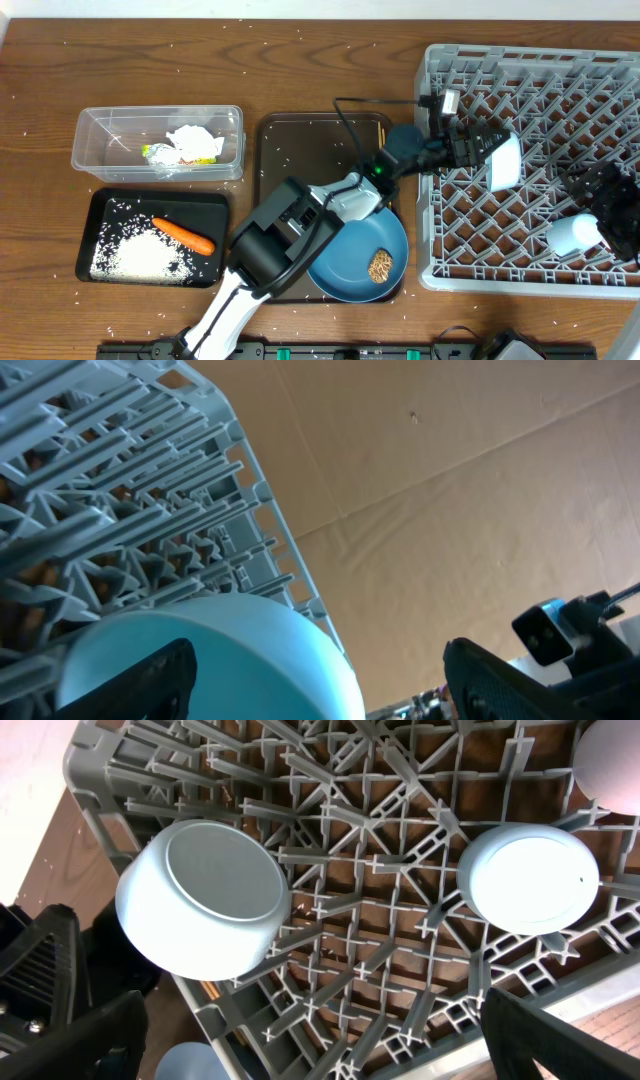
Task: Sort waste into correct bins and load items into the dishwasher rack
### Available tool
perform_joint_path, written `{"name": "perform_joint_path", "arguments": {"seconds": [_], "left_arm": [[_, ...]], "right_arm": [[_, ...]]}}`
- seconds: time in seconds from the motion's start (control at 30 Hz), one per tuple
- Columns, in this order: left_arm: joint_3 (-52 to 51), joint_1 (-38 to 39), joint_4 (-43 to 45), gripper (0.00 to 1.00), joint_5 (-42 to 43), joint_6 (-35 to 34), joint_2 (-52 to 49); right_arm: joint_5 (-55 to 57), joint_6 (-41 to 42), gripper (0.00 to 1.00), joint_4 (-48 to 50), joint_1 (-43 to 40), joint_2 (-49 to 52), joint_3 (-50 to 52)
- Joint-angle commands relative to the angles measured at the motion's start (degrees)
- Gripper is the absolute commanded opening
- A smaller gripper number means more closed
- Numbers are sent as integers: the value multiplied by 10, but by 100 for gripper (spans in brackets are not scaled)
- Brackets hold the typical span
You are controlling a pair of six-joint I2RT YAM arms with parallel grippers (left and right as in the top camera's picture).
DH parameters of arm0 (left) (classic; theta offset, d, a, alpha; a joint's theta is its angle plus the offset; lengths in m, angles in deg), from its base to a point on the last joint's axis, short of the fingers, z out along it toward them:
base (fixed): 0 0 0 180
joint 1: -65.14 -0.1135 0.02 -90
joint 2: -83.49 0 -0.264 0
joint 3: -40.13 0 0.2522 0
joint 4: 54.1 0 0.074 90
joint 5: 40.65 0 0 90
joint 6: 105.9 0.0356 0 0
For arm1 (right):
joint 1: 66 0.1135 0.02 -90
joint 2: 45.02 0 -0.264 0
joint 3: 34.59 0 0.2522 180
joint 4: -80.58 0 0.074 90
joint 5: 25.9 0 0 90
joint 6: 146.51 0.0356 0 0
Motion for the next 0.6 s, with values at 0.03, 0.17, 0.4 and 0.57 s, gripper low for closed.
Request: {"name": "perform_joint_path", "arguments": {"seconds": [0.03,0.17,0.4,0.57], "left_arm": [[14,-14,-16,85,52,16,0],[14,-30,-92,91,78,72,30],[14,-72,-366,93,80,230,167],[14,-116,-580,93,47,344,296]], "right_arm": [[-11,-10,99,3,-10,-8,-3],[-26,-17,99,4,-10,-9,-3],[-84,-51,99,6,-9,-31,-3],[-85,-52,99,7,-3,-69,-3]]}}
